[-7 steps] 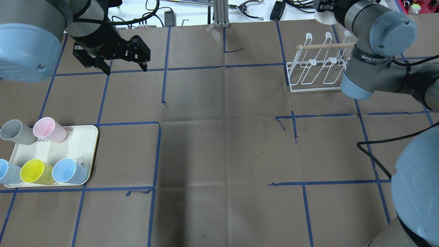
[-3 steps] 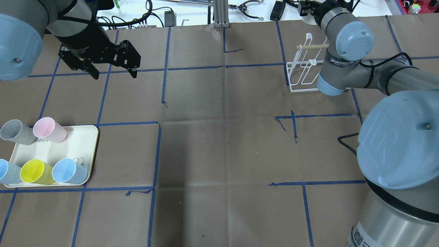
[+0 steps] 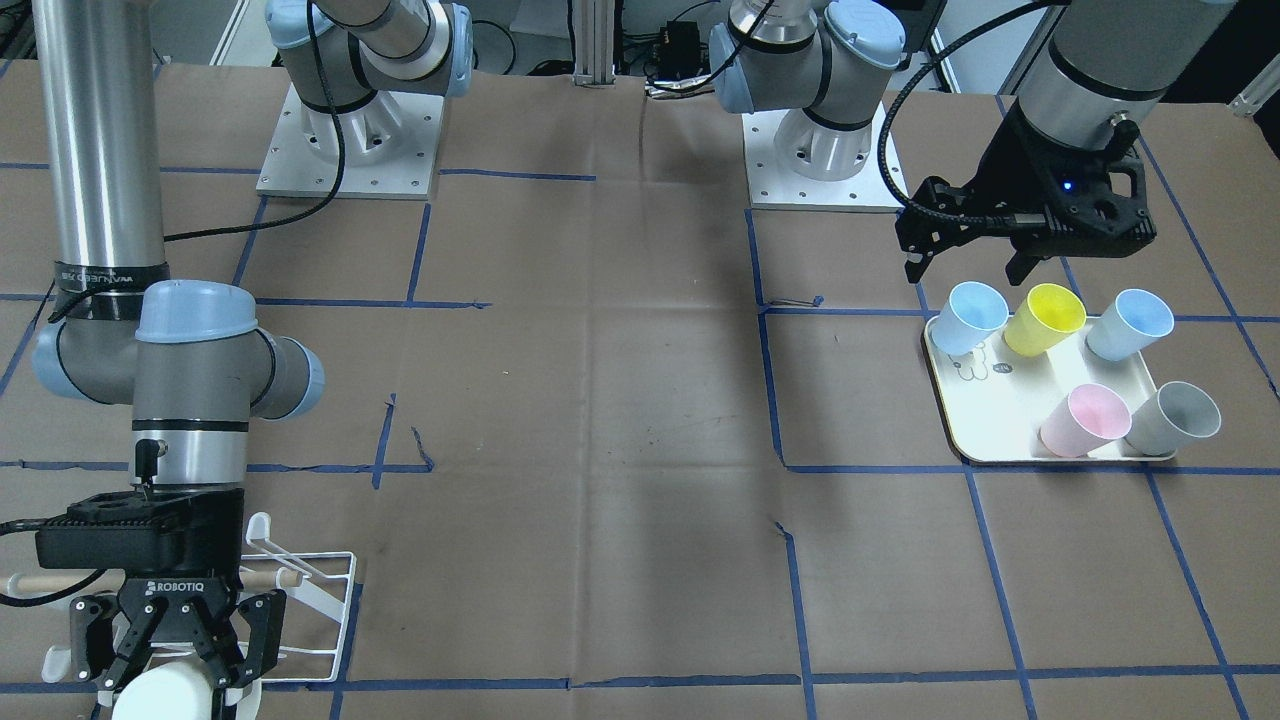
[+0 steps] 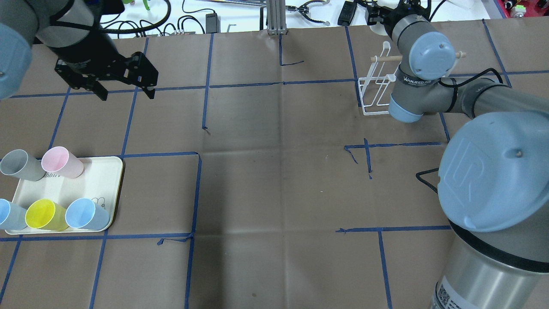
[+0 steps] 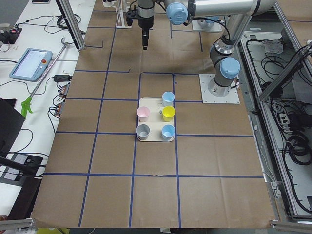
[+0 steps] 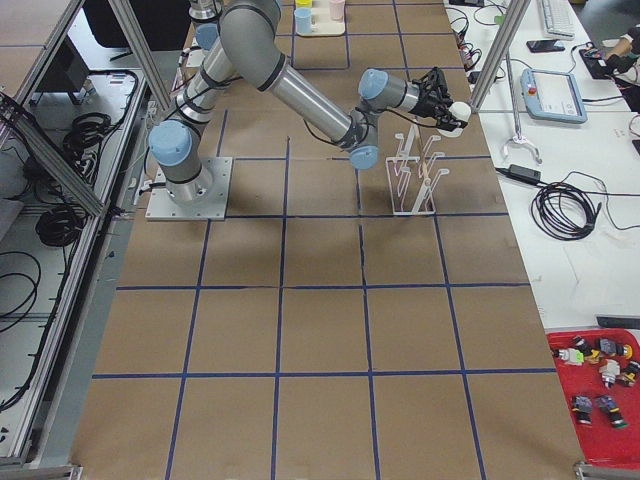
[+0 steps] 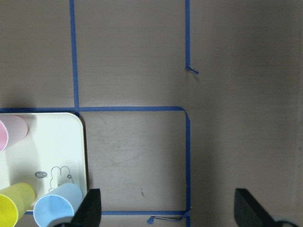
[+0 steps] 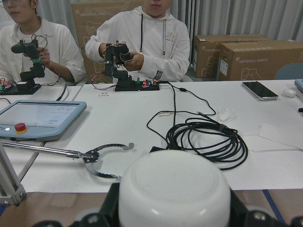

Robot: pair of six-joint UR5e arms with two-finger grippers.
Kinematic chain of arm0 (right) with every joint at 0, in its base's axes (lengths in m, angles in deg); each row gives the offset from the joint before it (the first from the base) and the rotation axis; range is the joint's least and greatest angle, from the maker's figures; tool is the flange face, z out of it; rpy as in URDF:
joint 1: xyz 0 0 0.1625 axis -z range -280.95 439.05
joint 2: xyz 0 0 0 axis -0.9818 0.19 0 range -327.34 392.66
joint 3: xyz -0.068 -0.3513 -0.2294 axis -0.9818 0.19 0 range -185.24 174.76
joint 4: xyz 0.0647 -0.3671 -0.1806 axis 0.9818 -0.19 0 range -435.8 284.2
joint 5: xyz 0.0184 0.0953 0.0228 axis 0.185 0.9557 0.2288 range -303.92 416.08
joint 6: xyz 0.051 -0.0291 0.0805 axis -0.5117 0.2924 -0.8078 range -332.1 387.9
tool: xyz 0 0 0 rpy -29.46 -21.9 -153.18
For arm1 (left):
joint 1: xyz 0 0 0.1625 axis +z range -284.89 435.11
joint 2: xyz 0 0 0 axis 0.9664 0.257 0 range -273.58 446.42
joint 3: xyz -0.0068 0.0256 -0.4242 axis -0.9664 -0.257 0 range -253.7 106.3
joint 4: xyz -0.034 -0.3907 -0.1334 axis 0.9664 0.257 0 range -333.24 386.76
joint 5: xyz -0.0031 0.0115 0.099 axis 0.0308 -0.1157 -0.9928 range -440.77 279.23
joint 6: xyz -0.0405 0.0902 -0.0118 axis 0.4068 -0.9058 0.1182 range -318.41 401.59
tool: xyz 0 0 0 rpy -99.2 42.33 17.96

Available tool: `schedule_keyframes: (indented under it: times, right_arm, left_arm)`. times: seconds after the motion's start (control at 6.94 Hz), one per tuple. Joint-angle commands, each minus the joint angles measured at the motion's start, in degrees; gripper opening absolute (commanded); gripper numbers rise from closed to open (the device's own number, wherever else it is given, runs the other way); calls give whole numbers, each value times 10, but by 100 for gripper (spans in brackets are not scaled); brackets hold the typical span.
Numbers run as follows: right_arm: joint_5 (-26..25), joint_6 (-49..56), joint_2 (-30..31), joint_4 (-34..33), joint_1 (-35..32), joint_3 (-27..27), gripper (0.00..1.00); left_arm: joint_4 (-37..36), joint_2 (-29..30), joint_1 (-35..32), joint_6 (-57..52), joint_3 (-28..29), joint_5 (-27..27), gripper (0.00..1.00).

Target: Transfer IKEA cup to right arm and place on rack

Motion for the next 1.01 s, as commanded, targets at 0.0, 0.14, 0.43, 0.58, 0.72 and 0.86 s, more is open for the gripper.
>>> schedule_keyframes:
  times: [0.0,0.14,0.43,0.58,0.72,0.86]
  right_arm:
    - [0,0,3,-1,3,-29,25]
    - [-1,1,4,-1,3,-37,25]
    - [-1,1,5,-4,9,-65,36]
    - [5,-7,6,-4,10,-62,90]
    - [9,-10,9,-1,10,-59,99]
    - [9,-10,10,0,10,-57,99]
  left_arm:
    - [-22,-52,93,-98,-98,1,99]
    - [-34,-70,135,-150,-137,1,98]
    - [-89,-94,193,-216,-219,0,98]
    - [-104,-114,203,-219,-255,0,98]
    - [-115,-131,205,-222,-279,0,98]
    - [-133,-126,206,-232,-284,-1,98]
